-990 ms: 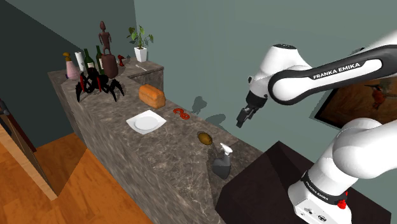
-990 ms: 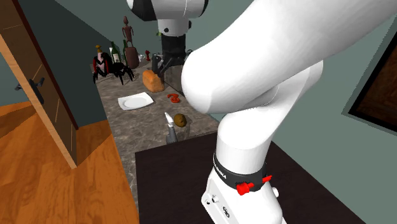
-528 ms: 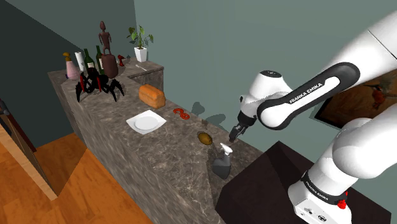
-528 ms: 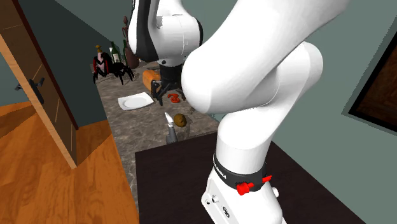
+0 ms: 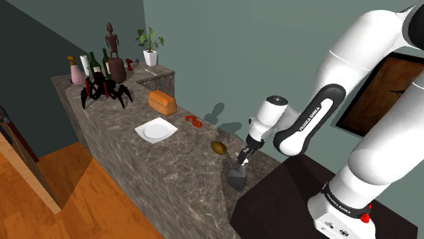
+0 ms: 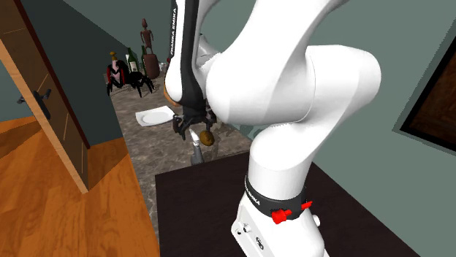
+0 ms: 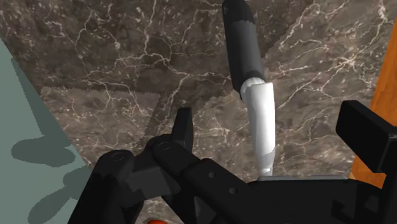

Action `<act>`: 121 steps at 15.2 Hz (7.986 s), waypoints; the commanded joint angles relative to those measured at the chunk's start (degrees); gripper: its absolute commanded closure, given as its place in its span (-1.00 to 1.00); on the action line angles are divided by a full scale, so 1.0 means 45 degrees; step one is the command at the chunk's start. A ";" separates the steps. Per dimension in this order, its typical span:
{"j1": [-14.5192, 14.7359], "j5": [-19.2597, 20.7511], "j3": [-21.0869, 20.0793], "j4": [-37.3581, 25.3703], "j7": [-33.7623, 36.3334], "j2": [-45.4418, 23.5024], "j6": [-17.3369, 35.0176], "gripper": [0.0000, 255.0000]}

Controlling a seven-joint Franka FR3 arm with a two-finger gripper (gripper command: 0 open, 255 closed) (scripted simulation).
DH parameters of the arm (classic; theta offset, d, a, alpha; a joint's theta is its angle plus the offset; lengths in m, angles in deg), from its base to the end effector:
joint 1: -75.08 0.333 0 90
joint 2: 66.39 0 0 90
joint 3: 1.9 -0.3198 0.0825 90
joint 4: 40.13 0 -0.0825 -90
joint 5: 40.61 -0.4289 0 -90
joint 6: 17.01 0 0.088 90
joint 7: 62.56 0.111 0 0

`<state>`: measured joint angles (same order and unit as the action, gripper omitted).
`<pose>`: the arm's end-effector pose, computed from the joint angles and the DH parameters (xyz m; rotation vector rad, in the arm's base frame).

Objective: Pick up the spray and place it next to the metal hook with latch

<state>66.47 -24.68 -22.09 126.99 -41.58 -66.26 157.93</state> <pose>0.3467 0.0927 0.1552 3.1245 0.1740 0.2259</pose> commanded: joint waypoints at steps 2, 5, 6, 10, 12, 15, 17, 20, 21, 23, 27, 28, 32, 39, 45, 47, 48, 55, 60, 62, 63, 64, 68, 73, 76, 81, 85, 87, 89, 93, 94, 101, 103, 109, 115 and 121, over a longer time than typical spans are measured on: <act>0.0226 0.4774 0.1353 -0.0576 0.3528 -0.1153 0.0492 -1.00; 0.1794 0.7343 0.3416 -0.1131 0.5628 -0.2003 0.0852 -1.00; 0.1817 0.7324 0.3436 -0.1128 0.5614 -0.2001 0.0856 -1.00; 0.1822 0.7321 0.3440 -0.1128 0.5611 -0.2001 0.0856 -1.00; 0.1813 0.7306 0.3429 -0.1125 0.5599 -0.1998 0.0854 -1.00; 0.1813 0.7306 0.3429 -0.1125 0.5599 -0.1998 0.0854 1.00; 0.1812 0.7304 0.3428 -0.1126 0.5598 -0.1998 0.0854 1.00; 0.1809 0.7299 0.3423 -0.1125 0.5593 -0.1996 0.0853 1.00; 0.1810 0.7301 0.3425 -0.1126 0.5595 -0.1998 0.0853 1.00; 0.1224 0.6352 0.2671 -0.0930 0.4796 -0.1686 0.0698 1.00; -0.0935 0.1171 -0.0644 -0.0218 0.0778 -0.0363 0.0117 1.00; -0.1157 -0.0422 -0.1275 -0.0097 -0.0388 -0.0013 -0.0059 1.00; 0.0006 -0.4171 -0.1112 0.0063 -0.3074 0.1255 -0.1043 1.00; 0.1172 -0.5754 -0.0328 0.0029 -0.4201 0.3199 -0.2987 1.00; 0.1528 -0.6108 0.0022 -0.0154 -0.4488 0.4674 -0.4635 1.00; 0.1596 -0.6154 0.0116 -0.0247 -0.4540 0.5120 -0.5172 1.00; 0.1624 -0.6168 0.0161 -0.0299 -0.4561 0.5334 -0.5437 1.00; 0.1735 -0.6166 0.0445 -0.0768 -0.4653 0.6660 -0.7226 1.00; 0.1756 -0.6097 0.0630 -0.1208 -0.4683 0.7422 -0.8423 1.00; 0.1756 -0.6060 0.0700 -0.1406 -0.4691 0.7685 -0.8883 1.00; 0.1754 -0.6041 0.0734 -0.1510 -0.4694 0.7807 -0.9109 1.00; 0.1752 -0.6021 0.0769 -0.1617 -0.4697 0.7924 -0.9332 1.00; 0.1735 -0.5937 0.0900 -0.2073 -0.4704 0.8337 -1.0198 1.00; 0.1703 -0.5824 0.1055 -0.2702 -0.4708 0.8738 -1.1225 1.00; 0.1678 -0.5757 0.1143 -0.3110 -0.4708 0.8921 -1.1814 1.00; 0.1633 -0.5645 0.1279 -0.3834 -0.4704 0.9140 -1.2756 1.00; 0.1163 -0.5285 0.1444 -0.4971 -0.5011 0.7568 -1.2333 1.00; 0.0891 -0.5057 0.1523 -0.5727 -0.5173 0.6531 -1.2063 1.00; 0.0650 -0.4827 0.1592 -0.6534 -0.5303 0.5515 -1.1867 1.00; 0.0255 -0.4370 0.1711 -0.8304 -0.5491 0.3530 -1.1683 1.00; 0.0174 -0.4257 0.1738 -0.8779 -0.5526 0.3042 -1.1678 1.00; -0.0196 -0.3499 0.1927 -1.2533 -0.5702 -0.0363 -1.2096 1.00; -0.0240 -0.3300 0.1985 -1.3770 -0.5747 -0.1356 -1.2360 1.00; -0.0208 -0.2774 0.2180 -1.8176 -0.5923 -0.4557 -1.3613 1.00; 0.0178 -0.2327 0.2436 -2.5164 -0.6259 -0.8963 -1.6210 1.00; 0.0210 -0.2278 0.2493 -2.5644 -0.6320 -0.9750 -1.5901 1.00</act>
<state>67.54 -34.92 -10.87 10.25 -70.04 -110.39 85.25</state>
